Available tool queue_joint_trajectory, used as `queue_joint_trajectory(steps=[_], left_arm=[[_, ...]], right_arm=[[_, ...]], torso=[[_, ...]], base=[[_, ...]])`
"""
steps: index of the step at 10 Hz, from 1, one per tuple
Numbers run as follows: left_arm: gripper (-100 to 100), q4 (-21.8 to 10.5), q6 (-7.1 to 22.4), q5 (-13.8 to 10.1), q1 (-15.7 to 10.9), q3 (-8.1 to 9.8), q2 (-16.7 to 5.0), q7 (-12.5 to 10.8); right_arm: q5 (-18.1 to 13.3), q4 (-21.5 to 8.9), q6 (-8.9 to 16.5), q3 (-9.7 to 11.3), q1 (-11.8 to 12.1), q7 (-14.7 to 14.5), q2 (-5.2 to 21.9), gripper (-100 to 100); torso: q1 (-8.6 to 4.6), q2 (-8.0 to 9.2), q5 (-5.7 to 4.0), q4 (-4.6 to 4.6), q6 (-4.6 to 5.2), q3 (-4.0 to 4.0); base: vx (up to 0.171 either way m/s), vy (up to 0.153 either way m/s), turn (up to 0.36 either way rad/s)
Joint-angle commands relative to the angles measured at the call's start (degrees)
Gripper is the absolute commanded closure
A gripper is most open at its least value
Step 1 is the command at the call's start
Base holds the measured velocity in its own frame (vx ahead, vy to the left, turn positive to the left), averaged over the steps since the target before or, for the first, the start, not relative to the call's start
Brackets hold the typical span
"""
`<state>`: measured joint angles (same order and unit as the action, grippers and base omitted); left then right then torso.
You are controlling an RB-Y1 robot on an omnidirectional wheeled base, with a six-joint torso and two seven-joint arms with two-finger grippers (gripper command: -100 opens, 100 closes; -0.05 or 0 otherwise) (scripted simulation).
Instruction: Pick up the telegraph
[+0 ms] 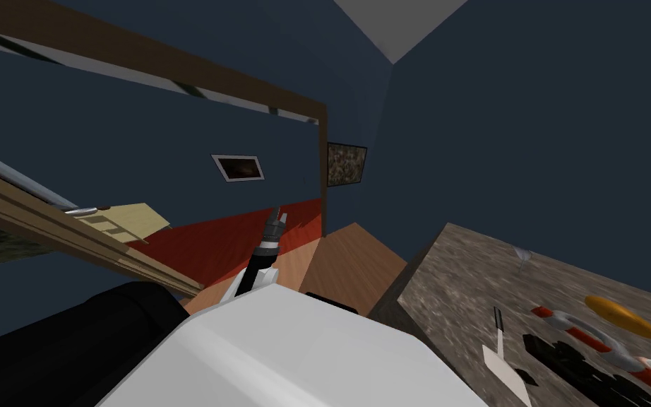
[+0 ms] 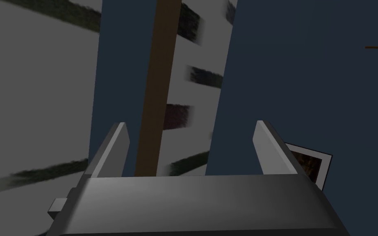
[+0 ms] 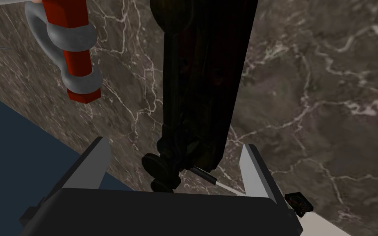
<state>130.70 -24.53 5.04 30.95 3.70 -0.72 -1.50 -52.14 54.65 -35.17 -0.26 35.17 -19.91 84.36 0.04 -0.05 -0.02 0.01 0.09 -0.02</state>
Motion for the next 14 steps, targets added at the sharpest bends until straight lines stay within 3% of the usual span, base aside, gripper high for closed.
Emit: queue_joint_trajectory(steps=[1, 2, 3, 7, 9, 14], left_arm=[[0, 0.00, 0.00, 0.00, 0.00, 0.00, 0.00, 0.00], [0, 0.00, 0.00, 0.00, 0.00, 0.00, 0.00, 0.00], [0, 0.00, 0.00, 0.00, 0.00, 0.00, 0.00, 0.00], [0, 0.00, 0.00, 0.00, 0.00, 0.00, 0.00, 0.00], [0, 0.00, 0.00, 0.00, 0.00, 0.00, 0.00, 0.00], [0, 0.00, 0.00, 0.00, -0.01, -0.01, 0.02, 0.00]], right_arm=[[-0.07, -0.05, 1.32, 0.47, 0.07, -0.76, -1.64, -100], [0.22, 0.55, 0.94, -0.22, 1.00, -0.40, -0.88, -100], [0.26, 0.65, 1.18, -0.28, 1.14, -0.49, -0.96, 100], [0.29, 0.45, 1.37, -0.48, 1.05, -0.40, -0.73, 100], [0.69, 0.00, 1.63, -1.43, 1.19, -0.67, 0.70, -100], [2.63, -1.69, 0.99, -3.60, 2.65, -1.21, 5.24, -100]], torso=[[0.00, 0.00, 0.00, 0.00, 0.00, 0.00], [-0.10, 0.00, -0.02, 0.00, 0.01, 0.00], [-0.02, 0.06, 0.00, 0.01, 0.02, 0.03], [0.07, 0.15, -0.24, -0.02, 0.00, 0.06], [0.08, 0.15, -0.24, -0.02, 0.00, 0.06], [0.58, 0.62, -0.11, 0.10, 0.03, 0.34]], base=[[0.035, -0.056, 0.097], [0.016, -0.029, 0.018], [0.000, 0.000, 0.000], [0.002, -0.005, -0.001], [-0.045, 0.025, -0.049], [-0.122, 0.112, -0.084]])
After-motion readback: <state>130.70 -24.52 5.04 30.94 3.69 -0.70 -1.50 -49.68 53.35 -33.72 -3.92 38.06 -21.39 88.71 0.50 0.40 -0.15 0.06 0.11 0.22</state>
